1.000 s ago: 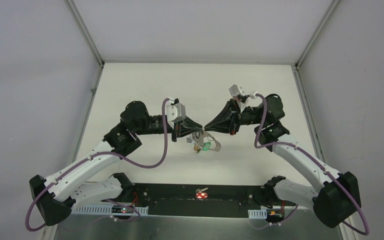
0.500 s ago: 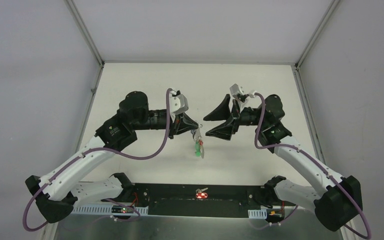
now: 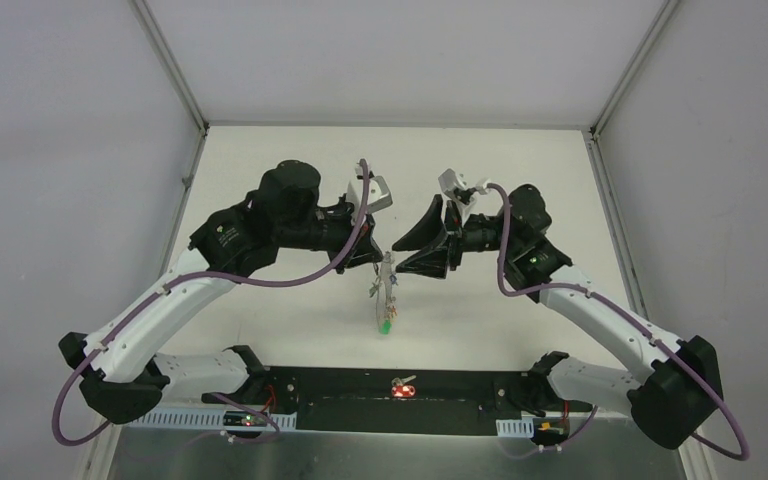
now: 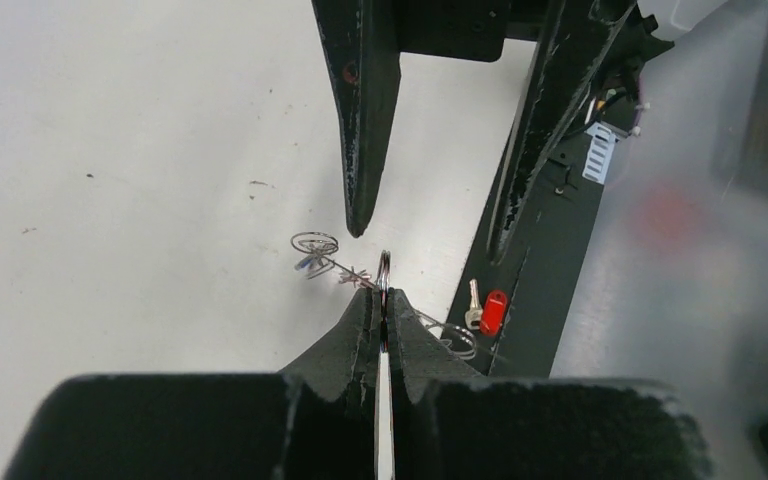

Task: Put the keys on the keyring
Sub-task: Adjust the keyring.

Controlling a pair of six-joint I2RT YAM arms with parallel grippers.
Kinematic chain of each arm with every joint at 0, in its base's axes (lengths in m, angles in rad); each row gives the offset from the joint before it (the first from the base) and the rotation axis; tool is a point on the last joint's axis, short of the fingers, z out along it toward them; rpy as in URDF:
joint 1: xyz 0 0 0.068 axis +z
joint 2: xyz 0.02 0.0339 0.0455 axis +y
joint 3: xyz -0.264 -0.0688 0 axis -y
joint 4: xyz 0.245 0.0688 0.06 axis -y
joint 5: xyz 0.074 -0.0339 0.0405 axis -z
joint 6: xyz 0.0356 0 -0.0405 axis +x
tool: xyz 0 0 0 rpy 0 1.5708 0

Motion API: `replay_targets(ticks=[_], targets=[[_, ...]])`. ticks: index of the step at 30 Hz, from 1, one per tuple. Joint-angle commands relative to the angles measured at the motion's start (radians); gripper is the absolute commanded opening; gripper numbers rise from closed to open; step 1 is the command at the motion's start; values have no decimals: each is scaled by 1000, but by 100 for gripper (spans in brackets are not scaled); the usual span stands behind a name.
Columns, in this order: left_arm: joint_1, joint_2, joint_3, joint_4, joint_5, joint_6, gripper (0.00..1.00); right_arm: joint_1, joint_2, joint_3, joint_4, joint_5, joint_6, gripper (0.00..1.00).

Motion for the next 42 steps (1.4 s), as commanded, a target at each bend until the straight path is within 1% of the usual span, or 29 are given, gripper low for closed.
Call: replay_targets(ticks=[1, 4, 13, 17, 20, 21, 25, 26, 27, 30, 31, 32, 35, 37, 38, 39, 42], targets=[[-28, 22, 100, -92, -58, 14, 0, 33, 29, 62, 4, 25, -18, 48], [-39, 40, 130, -125, -67, 24, 0, 46, 46, 75, -4, 28, -30, 41], [-56, 68, 155, -148, -59, 30, 0, 72, 91, 104, -50, 30, -60, 27], [-59, 72, 160, -148, -62, 30, 0, 79, 98, 108, -65, 20, -73, 15], [-59, 71, 164, -148, -66, 30, 0, 82, 97, 112, -114, 20, -105, 3], [-58, 69, 165, -148, -66, 32, 0, 83, 96, 115, -133, 20, -117, 1], [-58, 66, 163, -148, -67, 35, 0, 86, 89, 120, -187, 27, -157, 4], [-59, 67, 162, -148, -67, 35, 0, 86, 85, 119, -190, 26, -162, 4], [-59, 67, 161, -148, -65, 34, 0, 86, 82, 118, -190, 25, -165, 0], [-59, 69, 160, -147, -45, 48, 0, 86, 76, 114, -190, 20, -177, 0], [-58, 68, 159, -144, -37, 53, 9, 86, 71, 111, -190, 20, -183, 0], [-59, 66, 158, -140, -38, 50, 19, 86, 64, 105, -191, 26, -188, 0], [-59, 52, 154, -118, -85, -2, 50, 84, 33, 79, -189, 61, -204, 0], [-58, 39, 146, -89, -140, -57, 63, 83, 15, 63, -188, 82, -207, 0], [-57, 27, 137, -70, -155, -89, 67, 80, 7, 58, -187, 90, -207, 0], [-54, 17, 124, -43, -156, -119, 68, 77, 1, 51, -185, 92, -206, 0], [-22, -9, 73, 41, -102, -178, 69, 65, -16, 40, -175, 92, -193, 0]])
